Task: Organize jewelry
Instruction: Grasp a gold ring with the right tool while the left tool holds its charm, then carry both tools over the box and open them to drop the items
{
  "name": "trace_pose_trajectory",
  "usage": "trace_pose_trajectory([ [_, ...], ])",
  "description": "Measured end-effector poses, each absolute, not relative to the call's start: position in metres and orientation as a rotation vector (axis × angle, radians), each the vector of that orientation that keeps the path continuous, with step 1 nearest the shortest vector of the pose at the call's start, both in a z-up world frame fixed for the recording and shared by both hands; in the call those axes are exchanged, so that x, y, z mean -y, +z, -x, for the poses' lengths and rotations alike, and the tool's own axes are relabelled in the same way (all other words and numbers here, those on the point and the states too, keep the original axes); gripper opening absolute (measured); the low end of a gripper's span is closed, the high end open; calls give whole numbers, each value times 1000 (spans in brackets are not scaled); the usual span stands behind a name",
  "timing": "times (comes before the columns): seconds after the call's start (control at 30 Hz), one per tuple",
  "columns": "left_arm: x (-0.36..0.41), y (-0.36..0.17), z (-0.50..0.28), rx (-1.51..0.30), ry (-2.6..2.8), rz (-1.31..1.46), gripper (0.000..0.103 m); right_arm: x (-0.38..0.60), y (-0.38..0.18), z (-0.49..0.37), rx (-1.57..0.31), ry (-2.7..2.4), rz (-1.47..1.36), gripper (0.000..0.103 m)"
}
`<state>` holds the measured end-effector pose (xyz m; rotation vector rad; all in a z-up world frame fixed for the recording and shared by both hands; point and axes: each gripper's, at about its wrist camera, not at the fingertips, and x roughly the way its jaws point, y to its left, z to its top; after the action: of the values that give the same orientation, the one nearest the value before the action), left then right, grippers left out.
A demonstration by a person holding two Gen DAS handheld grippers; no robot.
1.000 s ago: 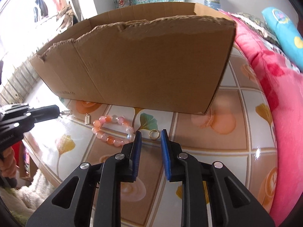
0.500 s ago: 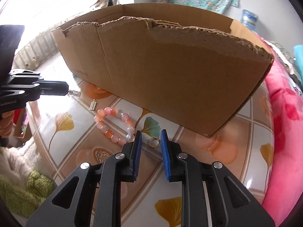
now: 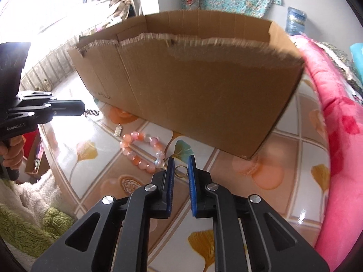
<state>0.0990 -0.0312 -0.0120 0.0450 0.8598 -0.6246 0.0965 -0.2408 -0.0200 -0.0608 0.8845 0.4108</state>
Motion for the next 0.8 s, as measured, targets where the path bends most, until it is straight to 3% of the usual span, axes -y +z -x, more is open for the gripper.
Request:
trace_pose_trajectory([
  [0.5,21,95,-94,-590,-729,22,0,218,104,-97,-607,494,-15,12],
  [0.8,27,76,-171,-794,-691,44,0,214,95,-176,-755,452,-45,12],
])
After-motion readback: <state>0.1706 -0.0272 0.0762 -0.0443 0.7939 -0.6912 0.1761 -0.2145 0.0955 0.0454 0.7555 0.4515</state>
